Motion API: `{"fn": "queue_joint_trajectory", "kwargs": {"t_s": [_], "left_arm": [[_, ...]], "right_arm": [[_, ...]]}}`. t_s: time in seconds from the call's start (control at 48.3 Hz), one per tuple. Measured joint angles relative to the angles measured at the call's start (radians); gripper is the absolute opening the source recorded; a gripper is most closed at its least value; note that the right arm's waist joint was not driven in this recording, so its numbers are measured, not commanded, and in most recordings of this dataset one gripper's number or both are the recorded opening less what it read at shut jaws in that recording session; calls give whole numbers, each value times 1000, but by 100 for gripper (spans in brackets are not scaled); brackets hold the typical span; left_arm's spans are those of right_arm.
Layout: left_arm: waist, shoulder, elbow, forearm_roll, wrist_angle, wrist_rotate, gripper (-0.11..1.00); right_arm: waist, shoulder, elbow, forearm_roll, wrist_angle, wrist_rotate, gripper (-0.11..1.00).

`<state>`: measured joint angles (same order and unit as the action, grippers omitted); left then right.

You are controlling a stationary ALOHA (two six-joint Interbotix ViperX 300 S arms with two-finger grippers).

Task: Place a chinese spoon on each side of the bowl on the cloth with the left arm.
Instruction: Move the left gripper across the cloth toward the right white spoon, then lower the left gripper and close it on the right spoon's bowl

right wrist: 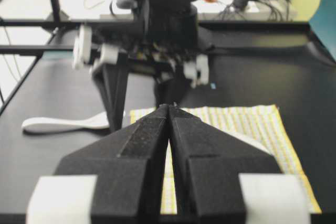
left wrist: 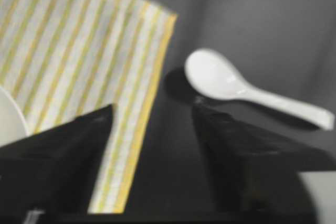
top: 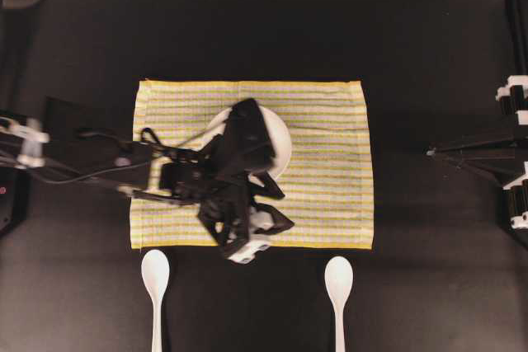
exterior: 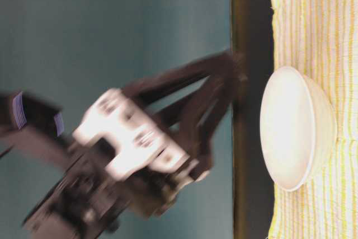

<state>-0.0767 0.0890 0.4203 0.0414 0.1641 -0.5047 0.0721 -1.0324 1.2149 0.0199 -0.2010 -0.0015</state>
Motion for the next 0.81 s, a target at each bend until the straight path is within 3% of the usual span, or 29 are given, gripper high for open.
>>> {"fn": "queue_joint_trajectory", "kwargs": {"t_s": [0.062, 0.145, 0.477, 0.808], "left_arm": [[0, 41, -40, 0, 23, -2, 80], [-5, 92, -81, 0, 35, -9, 87], [-23, 249, -173, 0, 29, -11, 85], [-48, 331, -206, 0, -60, -31, 85]], "right_arm": [[0, 0, 2, 0, 0, 0, 0], [0, 0, 2, 0, 0, 0, 0], [0, 0, 3, 0, -2, 0, 0], [0, 2, 15, 2, -2, 0, 0]]}}
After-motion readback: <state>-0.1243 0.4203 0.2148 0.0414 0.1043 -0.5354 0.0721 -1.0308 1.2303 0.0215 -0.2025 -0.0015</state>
